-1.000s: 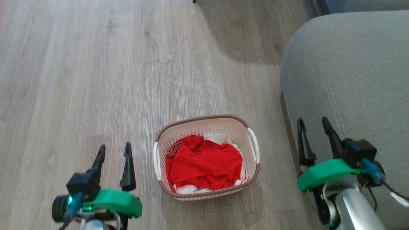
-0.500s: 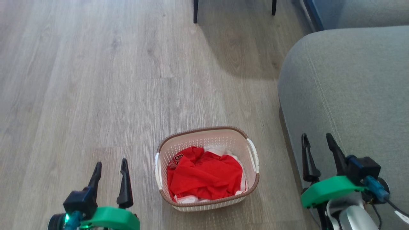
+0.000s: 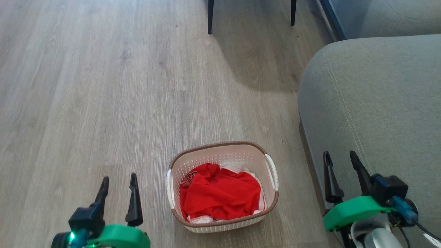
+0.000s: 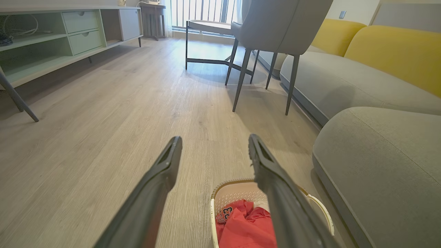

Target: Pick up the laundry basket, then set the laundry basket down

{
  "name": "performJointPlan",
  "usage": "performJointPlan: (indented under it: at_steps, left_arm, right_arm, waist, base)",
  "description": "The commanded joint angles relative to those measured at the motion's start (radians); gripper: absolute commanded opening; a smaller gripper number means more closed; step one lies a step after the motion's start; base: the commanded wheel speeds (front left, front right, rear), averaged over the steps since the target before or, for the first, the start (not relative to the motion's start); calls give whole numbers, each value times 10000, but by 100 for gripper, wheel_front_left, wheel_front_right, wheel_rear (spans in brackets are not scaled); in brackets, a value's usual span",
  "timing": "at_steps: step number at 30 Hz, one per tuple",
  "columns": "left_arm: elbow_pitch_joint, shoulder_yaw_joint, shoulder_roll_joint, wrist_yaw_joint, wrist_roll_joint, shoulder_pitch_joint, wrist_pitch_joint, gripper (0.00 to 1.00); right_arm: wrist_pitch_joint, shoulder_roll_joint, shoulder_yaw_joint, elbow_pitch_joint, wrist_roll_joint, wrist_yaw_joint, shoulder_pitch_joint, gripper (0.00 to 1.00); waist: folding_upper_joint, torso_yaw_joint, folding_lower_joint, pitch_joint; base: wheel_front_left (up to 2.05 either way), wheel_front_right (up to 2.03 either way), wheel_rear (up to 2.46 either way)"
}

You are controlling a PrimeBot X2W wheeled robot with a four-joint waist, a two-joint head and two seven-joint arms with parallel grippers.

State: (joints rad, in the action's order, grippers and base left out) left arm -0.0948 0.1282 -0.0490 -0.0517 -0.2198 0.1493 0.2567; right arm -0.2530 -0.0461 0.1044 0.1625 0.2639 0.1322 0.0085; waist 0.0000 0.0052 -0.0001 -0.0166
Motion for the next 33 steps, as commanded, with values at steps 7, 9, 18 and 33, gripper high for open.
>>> performJointPlan:
  at_steps: [7, 9, 18, 33]
  left_arm:
    - [83, -306, -13, 45, 122, -133, 51, 100]
    - [-288, -5, 2, 33, 20, 183, 0, 0]
    - [-959, -47, -18, 94, -605, 184, -123, 0]
    - [-1062, -246, -91, 316, -2355, -173, -496, 0]
  right_arm:
    - [-88, -41, 236, -290, -63, -15, -181, 100]
    - [2, 6, -1, 37, 9, 0, 4, 0]
    - [117, -3, -23, 686, 620, -1, 134, 0]
    - [462, -101, -168, 711, 2336, -2, -35, 0]
  waist:
    - [0, -9, 1, 3]
    - [0, -9, 1, 5]
    - [0, -12, 1, 13]
    - [0, -17, 1, 35]
  base:
    - [0, 0, 0]
    - [0, 0, 0]
    - [0, 0, 0]
    - [0, 0, 0]
